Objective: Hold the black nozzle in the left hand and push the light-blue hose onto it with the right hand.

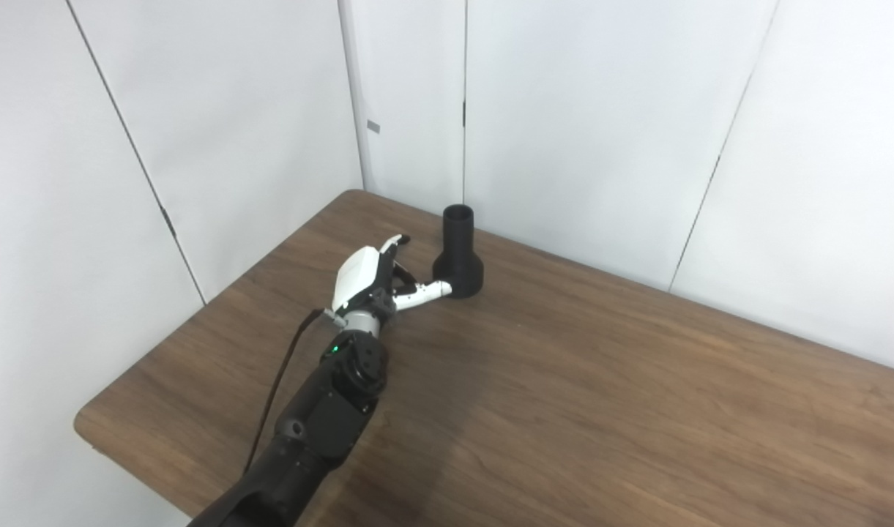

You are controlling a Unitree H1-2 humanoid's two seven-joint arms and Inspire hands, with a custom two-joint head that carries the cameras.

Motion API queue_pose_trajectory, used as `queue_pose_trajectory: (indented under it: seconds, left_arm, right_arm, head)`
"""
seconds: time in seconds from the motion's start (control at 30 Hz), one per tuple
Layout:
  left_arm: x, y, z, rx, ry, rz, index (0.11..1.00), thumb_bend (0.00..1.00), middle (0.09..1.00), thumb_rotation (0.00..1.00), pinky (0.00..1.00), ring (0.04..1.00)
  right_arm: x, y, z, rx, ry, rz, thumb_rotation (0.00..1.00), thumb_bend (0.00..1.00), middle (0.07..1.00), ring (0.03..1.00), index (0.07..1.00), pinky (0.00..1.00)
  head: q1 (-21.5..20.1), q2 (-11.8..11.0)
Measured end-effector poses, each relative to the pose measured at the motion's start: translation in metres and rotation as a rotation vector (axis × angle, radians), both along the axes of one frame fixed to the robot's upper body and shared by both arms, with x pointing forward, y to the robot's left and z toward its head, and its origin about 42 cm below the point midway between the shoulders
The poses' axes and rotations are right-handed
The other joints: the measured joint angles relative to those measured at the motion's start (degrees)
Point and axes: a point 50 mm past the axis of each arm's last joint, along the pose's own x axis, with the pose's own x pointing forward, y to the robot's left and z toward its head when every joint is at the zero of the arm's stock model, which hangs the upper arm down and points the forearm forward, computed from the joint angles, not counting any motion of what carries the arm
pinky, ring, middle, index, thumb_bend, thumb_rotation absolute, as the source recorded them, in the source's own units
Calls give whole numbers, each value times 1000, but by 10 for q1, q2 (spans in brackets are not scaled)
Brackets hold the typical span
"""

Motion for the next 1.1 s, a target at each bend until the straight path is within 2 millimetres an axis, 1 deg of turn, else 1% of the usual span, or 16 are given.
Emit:
queue_pose_trajectory:
  seconds: [0.03, 0.07, 0.1, 0.17, 0.2, 0.27, 0.3, 0.33, 0.37, 0.47, 0.53, 0.6, 0.73, 0.87, 1.07, 1.1]
  left_arm:
    - [1, 1, 0, 2, 1, 0, 889, 1000, 554, 521, 1000, 744]
    - [2, 1, 0, 4, 3, -1, 892, 1000, 590, 510, 1000, 775]
    - [2, 1, 0, 5, 3, -2, 892, 1000, 646, 507, 1000, 801]
    - [2, -1, -1, 7, 7, -9, 895, 1000, 699, 503, 1000, 826]
    - [1, -3, -3, 7, 10, -15, 900, 1000, 652, 504, 1000, 815]
    - [1, -5, -4, 6, 10, -19, 902, 1000, 616, 506, 1000, 805]
    - [1, -5, -4, 6, 10, -19, 905, 1000, 639, 509, 1000, 802]
    - [1, -5, -3, 7, 10, -20, 910, 1000, 622, 505, 1000, 791]
    - [1, -5, -3, 8, 7, -21, 915, 1000, 646, 504, 1000, 805]
    - [-1, -5, -4, 2, 6, -26, 927, 1000, 818, 498, 1000, 896]
    - [-3, -6, -6, -8, 7, -31, 937, 1000, 895, 485, 1000, 943]
    - [-5, -7, -7, -19, 8, -33, 939, 1000, 899, 475, 1000, 957]
    - [-7, -8, -9, -35, 2, -43, 942, 1000, 918, 481, 1000, 948]
    - [-7, -11, -10, -30, 5, -55, 908, 1000, 940, 485, 1000, 952]
    - [-7, -16, -12, -22, 8, -76, 936, 1000, 942, 500, 1000, 949]
    - [-7, -16, -12, -22, 7, -76, 944, 1000, 950, 493, 1000, 964]
  right_arm:
    - [0, 0, 0, -2, 1, -1, 503, 384, 593, 549, 563, 411]
    - [0, 0, 0, -1, 1, -1, 501, 395, 593, 550, 563, 414]
    - [-1, 0, 0, 0, 2, -2, 497, 396, 592, 550, 562, 416]
    - [-1, 0, 0, 3, 3, -4, 492, 395, 590, 549, 561, 417]
    - [-1, 0, 0, 3, 4, -5, 488, 395, 589, 548, 560, 416]
    - [-1, 0, 0, 5, 7, -6, 486, 392, 589, 549, 561, 417]
    - [-1, 0, 0, 5, 7, -6, 486, 383, 591, 550, 562, 419]
    - [-1, 1, 0, 5, 7, -6, 487, 385, 592, 553, 564, 422]
    - [-1, 1, 0, 5, 7, -6, 489, 388, 594, 555, 565, 424]
    - [-1, 1, 0, 5, 7, -6, 490, 369, 600, 563, 570, 429]
    - [-1, 1, 0, 5, 7, -6, 476, 344, 606, 569, 575, 434]
    - [-1, 1, 0, 5, 7, -5, 473, 339, 604, 564, 575, 431]
    - [-1, 1, 0, 5, 8, -5, 462, 344, 601, 562, 575, 434]
    - [-1, 1, 0, 4, 8, -5, 456, 335, 611, 571, 580, 442]
    - [-3, 1, 1, 4, 7, -4, 452, 335, 608, 568, 579, 442]
    - [-3, 1, 1, 4, 8, -4, 450, 335, 607, 568, 578, 443]
  head:
    - [0, 0]
    - [0, 0]
    - [0, 0]
    - [0, 0]
    - [0, 0]
    - [0, 0]
    - [-2, 0]
    - [-2, 0]
    - [-2, 0]
    - [-2, 1]
    - [-3, 1]
    - [-3, 1]
    - [-4, 3]
    - [-4, 3]
    - [-4, 4]
    - [-4, 4]
